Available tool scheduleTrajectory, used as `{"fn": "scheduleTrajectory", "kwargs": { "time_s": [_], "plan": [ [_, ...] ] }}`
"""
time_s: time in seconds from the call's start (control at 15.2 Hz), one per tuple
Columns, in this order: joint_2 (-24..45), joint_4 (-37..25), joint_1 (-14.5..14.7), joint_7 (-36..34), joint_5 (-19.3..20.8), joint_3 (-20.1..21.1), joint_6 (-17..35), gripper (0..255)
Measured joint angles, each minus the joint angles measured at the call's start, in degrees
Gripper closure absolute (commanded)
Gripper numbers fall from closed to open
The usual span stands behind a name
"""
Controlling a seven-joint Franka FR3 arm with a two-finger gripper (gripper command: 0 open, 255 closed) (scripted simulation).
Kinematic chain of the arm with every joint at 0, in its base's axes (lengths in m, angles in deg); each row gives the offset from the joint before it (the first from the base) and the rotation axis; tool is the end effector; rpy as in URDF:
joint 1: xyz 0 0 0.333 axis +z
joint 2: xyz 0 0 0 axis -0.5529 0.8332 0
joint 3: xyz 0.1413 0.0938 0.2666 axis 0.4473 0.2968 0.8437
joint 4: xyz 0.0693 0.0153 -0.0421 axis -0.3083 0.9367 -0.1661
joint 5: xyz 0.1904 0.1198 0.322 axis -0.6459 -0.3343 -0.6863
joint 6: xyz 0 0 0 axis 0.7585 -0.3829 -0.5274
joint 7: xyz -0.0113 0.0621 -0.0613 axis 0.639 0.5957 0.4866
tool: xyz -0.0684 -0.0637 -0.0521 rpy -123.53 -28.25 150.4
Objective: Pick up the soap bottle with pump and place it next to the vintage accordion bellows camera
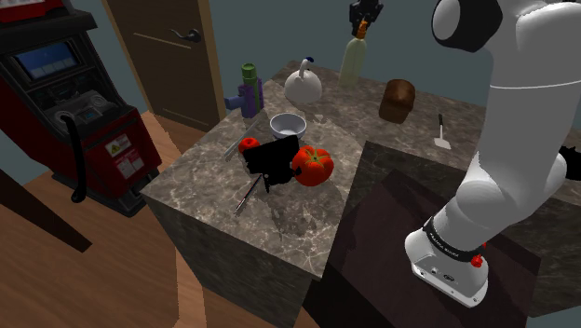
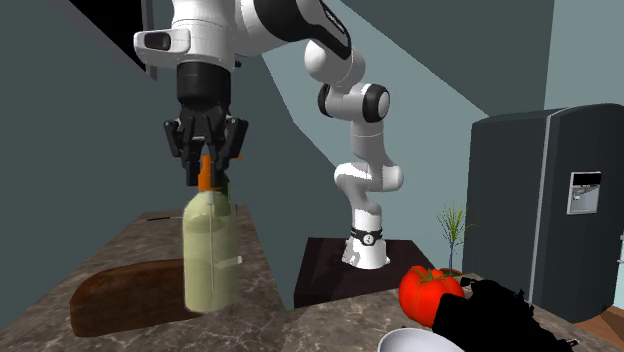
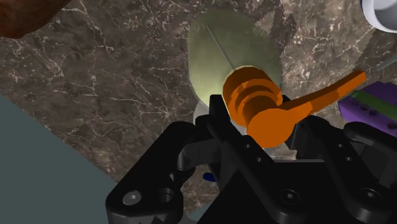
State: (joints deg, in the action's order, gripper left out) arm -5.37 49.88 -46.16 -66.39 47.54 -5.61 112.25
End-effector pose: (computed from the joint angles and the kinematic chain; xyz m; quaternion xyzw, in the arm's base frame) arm 0.6062 -0.3296 0.5616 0.9913 -0.1269 0.0344 0.0014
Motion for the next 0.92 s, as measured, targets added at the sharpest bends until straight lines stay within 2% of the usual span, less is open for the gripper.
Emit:
{"fn": "scheduleTrajectory", "kwargs": {
  "time_s": [0.46,0.92],
  "plan": [
    [2.8,-10.0,-1.9,-0.5,-1.0,0.2,-7.2,255],
    [-12.0,8.9,7.5,-6.5,5.0,0.4,-2.1,255]
  ]
}}
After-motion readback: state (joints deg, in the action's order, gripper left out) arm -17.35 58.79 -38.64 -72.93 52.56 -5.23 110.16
